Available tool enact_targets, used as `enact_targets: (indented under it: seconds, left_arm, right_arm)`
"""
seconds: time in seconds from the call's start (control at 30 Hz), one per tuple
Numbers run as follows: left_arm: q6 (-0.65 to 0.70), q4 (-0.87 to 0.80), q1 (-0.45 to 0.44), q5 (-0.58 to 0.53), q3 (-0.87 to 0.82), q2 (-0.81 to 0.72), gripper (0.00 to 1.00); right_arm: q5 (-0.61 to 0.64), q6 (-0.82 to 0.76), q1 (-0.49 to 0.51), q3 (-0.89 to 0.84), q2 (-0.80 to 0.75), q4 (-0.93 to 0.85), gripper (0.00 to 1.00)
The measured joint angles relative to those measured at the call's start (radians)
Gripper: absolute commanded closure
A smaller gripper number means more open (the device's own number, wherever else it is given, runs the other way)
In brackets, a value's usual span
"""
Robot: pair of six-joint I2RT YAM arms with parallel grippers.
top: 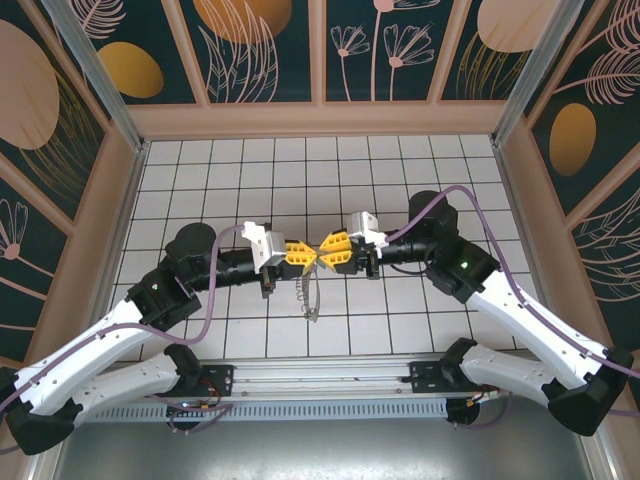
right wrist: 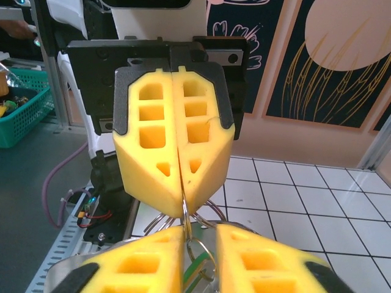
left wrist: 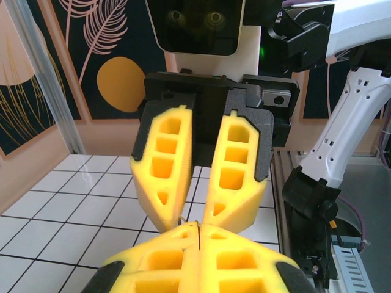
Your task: Put the keys on the keyring
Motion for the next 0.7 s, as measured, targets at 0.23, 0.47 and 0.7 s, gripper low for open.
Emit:
enact_targets:
  seconds: [0.23, 0.47, 0.7]
  left_arm:
    - [0.0, 0.007, 0.0, -0.006, 0.0, -0.001, 1.0]
    - [-0.004, 0.019, -0.001, -0.002, -0.008, -0.009, 1.0]
    - [-0.004, 0.031, -0.001, 0.0, -0.008, -0.009, 1.0]
  right_arm:
    - [0.007, 0.005, 0.0, -0.001, -0.008, 0.002, 0.77]
    - [0.031, 0.031, 0.0, -0.033, -0.029, 0.026, 0.94]
    - [0.029, 0.033, 0.0, -0.034, -0.034, 0.027, 1.0]
